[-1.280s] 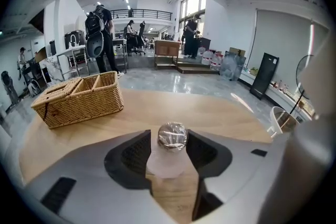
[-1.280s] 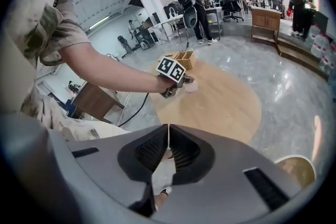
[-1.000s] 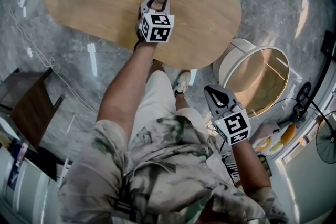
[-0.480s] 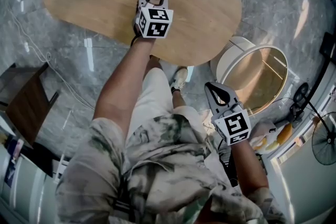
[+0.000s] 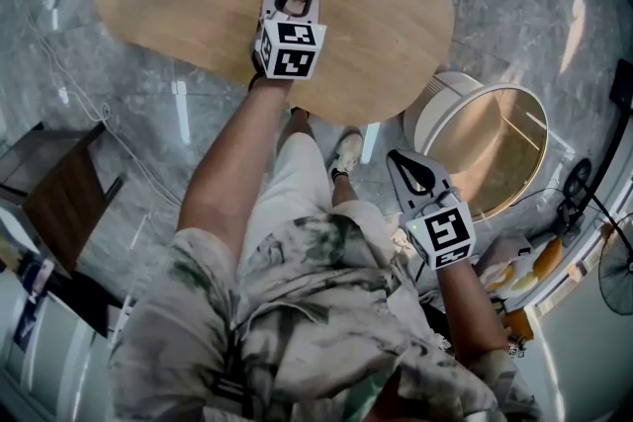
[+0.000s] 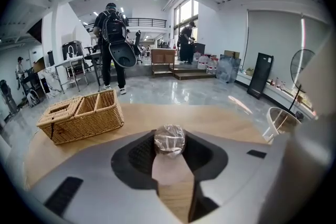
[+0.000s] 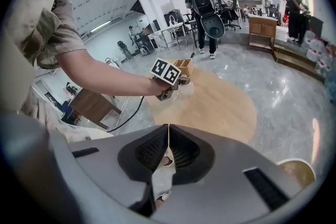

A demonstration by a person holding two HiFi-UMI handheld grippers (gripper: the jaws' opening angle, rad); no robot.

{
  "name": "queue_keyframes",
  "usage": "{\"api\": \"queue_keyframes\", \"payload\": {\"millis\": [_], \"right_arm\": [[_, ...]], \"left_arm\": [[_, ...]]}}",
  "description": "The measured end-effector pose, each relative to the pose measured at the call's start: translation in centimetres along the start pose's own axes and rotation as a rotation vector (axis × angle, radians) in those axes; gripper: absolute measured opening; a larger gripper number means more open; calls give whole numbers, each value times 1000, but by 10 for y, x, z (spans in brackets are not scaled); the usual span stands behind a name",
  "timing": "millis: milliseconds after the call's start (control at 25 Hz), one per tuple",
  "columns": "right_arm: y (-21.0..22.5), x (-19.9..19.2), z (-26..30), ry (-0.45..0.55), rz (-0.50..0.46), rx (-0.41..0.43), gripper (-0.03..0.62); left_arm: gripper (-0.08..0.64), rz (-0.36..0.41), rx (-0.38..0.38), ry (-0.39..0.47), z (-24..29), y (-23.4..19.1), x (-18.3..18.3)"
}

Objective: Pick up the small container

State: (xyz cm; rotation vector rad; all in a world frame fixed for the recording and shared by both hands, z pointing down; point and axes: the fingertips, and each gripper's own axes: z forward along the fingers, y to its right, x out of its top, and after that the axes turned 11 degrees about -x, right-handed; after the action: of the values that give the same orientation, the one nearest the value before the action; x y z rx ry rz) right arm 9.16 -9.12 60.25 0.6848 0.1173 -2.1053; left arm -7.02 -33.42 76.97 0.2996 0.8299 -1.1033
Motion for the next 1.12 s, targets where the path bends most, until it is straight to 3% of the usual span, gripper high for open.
{"api": "queue_keyframes", "payload": {"millis": [1120], "right_arm": [[-10,1,-78,164,21,-24,28]], "left_arm": [[149,33,-72,37,-128,77,83]]}}
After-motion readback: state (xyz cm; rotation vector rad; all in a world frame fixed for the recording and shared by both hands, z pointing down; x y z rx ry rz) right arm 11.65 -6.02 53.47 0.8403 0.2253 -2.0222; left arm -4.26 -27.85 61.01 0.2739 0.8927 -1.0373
